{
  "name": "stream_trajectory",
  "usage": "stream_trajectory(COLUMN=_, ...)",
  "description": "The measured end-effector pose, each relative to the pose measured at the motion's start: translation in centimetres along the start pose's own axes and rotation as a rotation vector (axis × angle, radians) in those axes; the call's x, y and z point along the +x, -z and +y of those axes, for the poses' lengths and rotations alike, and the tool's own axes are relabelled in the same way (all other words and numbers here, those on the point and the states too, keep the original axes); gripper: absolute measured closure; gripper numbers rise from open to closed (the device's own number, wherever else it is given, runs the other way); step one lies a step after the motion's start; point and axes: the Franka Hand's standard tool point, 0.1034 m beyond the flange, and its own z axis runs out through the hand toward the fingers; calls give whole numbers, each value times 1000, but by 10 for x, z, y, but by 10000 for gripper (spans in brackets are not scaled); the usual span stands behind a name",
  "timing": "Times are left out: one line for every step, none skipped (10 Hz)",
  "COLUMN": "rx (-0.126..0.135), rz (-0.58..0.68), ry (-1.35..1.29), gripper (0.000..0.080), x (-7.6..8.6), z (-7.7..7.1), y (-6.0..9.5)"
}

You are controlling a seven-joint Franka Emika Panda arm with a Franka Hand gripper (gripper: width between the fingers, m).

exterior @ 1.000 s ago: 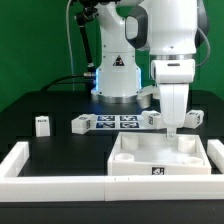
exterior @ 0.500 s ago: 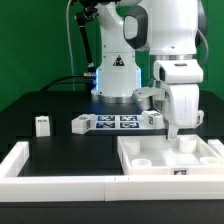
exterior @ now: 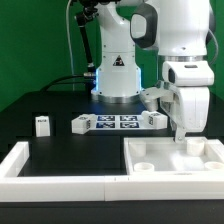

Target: Assemble square table

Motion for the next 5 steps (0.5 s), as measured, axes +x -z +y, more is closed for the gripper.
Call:
stream_trajectory(rx=0, rz=0, ry=-1, gripper=738, x=0, z=0, y=0)
stream_trajectory(rx=1, rz=0, ry=-1, gripper=738, x=0, z=0, y=-1)
stream_trajectory(rx=1, rz=0, ry=-2, gripper=560, x=-1, z=0, y=-1)
stream_trajectory(rx=1, rz=-1, ry=-2, gripper=425, x=-1, z=0, y=-1)
stream_trajectory(rx=2, rz=-1, ry=-2, gripper=425, x=-1, z=0, y=-1)
